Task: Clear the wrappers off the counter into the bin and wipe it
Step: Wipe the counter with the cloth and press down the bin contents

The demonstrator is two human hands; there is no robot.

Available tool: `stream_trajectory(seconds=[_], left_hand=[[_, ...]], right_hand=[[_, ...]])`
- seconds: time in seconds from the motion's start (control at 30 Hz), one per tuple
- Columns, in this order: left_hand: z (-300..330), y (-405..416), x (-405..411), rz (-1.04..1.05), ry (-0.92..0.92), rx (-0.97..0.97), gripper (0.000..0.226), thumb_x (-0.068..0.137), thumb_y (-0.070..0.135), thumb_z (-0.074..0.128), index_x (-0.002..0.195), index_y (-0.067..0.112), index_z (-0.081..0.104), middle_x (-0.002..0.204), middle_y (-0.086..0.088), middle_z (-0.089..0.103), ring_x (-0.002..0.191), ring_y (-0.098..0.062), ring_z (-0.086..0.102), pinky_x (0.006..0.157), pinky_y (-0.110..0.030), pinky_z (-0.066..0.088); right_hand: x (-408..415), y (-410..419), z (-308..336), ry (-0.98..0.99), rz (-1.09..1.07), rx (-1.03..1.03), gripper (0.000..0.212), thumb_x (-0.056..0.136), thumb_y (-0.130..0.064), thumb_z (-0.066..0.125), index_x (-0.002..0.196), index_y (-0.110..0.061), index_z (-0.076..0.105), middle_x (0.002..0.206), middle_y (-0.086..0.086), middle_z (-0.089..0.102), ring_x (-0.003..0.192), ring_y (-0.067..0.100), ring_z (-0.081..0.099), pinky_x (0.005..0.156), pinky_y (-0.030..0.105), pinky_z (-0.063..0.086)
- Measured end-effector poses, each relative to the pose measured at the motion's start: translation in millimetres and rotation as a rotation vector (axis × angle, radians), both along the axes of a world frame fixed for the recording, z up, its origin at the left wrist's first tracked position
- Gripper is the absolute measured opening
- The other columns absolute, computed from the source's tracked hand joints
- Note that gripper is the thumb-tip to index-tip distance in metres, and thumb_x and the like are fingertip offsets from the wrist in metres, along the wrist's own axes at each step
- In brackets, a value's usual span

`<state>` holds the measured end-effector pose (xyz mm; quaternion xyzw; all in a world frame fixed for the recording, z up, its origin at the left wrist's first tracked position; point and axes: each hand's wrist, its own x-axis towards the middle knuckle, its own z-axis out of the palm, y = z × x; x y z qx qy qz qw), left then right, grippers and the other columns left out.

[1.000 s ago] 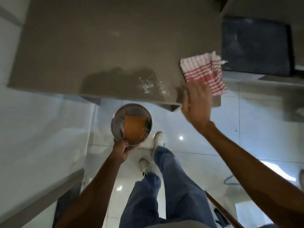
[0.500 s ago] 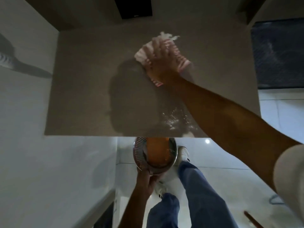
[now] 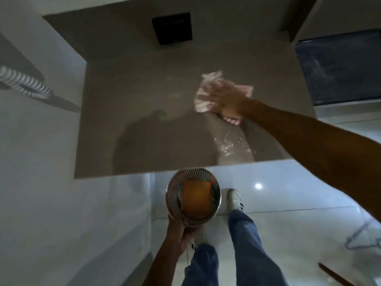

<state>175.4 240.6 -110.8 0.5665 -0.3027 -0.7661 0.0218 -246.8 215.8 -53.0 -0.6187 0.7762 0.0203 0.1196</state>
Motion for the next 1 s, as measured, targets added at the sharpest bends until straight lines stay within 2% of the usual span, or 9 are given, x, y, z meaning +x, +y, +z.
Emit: stream_trajectory(seconds=[0.07,0.13,0.3,0.47,0.67,0.77,0.83,0.9,1.0], left_hand=[[-1.1,-3.7,4.4,0.001,0.010,0.048,0.045,0.089,0.018,0.069,0.134,0.019,0.060,0.117,-0.016,0.078,0.102,-0.034,0.078,0.076,-0.048,0.066],[-3.5,-6.8,8.9,-0.030,0.021,0.062,0.037,0.103,0.013,0.058,0.139,0.018,0.056,0.127,-0.018,0.073,0.111,-0.040,0.074,0.085,-0.056,0.064],[-14.2,-25.2,14.0,-0.087,0.060,0.087,0.069,0.097,-0.013,0.041,0.151,0.028,0.043,0.151,-0.019,0.052,0.136,-0.049,0.053,0.101,-0.076,0.048],[-19.7,-33.0,11.8,-0.068,0.027,0.138,0.061,0.099,-0.006,0.044,0.152,0.025,0.039,0.150,-0.022,0.052,0.128,-0.047,0.060,0.100,-0.068,0.054],[16.8,-35.6,-1.8,-0.087,-0.078,0.140,0.070,0.096,-0.011,0.048,0.153,0.028,0.035,0.151,-0.020,0.045,0.128,-0.050,0.055,0.087,-0.069,0.058],[35.9,-27.1,-7.3,-0.108,-0.123,0.112,0.066,0.098,-0.006,0.052,0.153,0.026,0.033,0.147,-0.019,0.047,0.116,-0.049,0.060,0.070,-0.061,0.065],[44.8,-19.5,-13.2,-0.097,-0.126,0.098,0.060,0.101,0.000,0.052,0.153,0.024,0.032,0.144,-0.018,0.048,0.110,-0.046,0.063,0.066,-0.058,0.065],[48.0,-12.8,-20.3,-0.099,-0.119,0.097,0.061,0.103,0.006,0.056,0.156,0.021,0.030,0.154,-0.022,0.045,0.127,-0.049,0.057,0.086,-0.065,0.061],[49.8,1.7,-31.4,-0.069,-0.113,0.119,0.064,0.104,0.010,0.057,0.158,0.022,0.026,0.160,-0.024,0.036,0.139,-0.053,0.045,0.102,-0.071,0.050]], right_hand=[[-1.9,57.8,-4.3,-0.014,-0.230,-0.008,0.054,0.109,-0.049,0.024,0.161,-0.035,0.022,0.172,0.004,0.015,0.161,0.027,0.009,0.130,0.050,0.003],[18.1,105.4,-9.5,0.019,-0.425,-0.019,0.062,0.103,-0.055,0.011,0.161,-0.035,0.021,0.172,0.004,0.017,0.160,0.025,0.010,0.130,0.050,0.005],[95.6,117.3,-18.0,-0.024,-0.827,-0.097,0.058,0.104,-0.050,0.015,0.159,-0.034,0.026,0.171,0.003,0.018,0.160,0.026,0.013,0.130,0.050,0.008],[180.3,24.8,-23.1,-0.096,-0.731,-0.214,0.061,0.098,-0.038,0.038,0.155,-0.018,0.035,0.164,0.010,0.038,0.153,0.032,0.034,0.128,0.049,0.021],[242.8,30.0,-10.1,-0.296,-0.292,-0.217,0.063,0.092,-0.013,0.055,0.153,-0.024,0.043,0.165,0.005,0.036,0.158,0.024,0.021,0.131,0.045,0.007],[264.4,56.1,1.8,-0.562,-0.331,-0.269,0.052,0.101,-0.006,0.051,0.151,-0.021,0.048,0.161,0.007,0.042,0.155,0.021,0.023,0.132,0.043,0.008],[273.2,71.8,13.1,-0.797,-0.398,-0.312,0.040,0.107,-0.005,0.044,0.145,-0.010,0.053,0.151,0.012,0.054,0.147,0.029,0.041,0.129,0.045,0.024],[282.8,84.2,24.1,-1.121,-0.529,-0.346,0.033,0.107,-0.001,0.042,0.136,-0.001,0.057,0.134,0.016,0.063,0.128,0.030,0.057,0.115,0.042,0.042],[273.5,100.3,36.3,-1.620,-1.095,-0.333,0.026,0.103,-0.006,0.042,0.119,-0.007,0.062,0.106,0.014,0.070,0.099,0.029,0.068,0.094,0.044,0.057]])
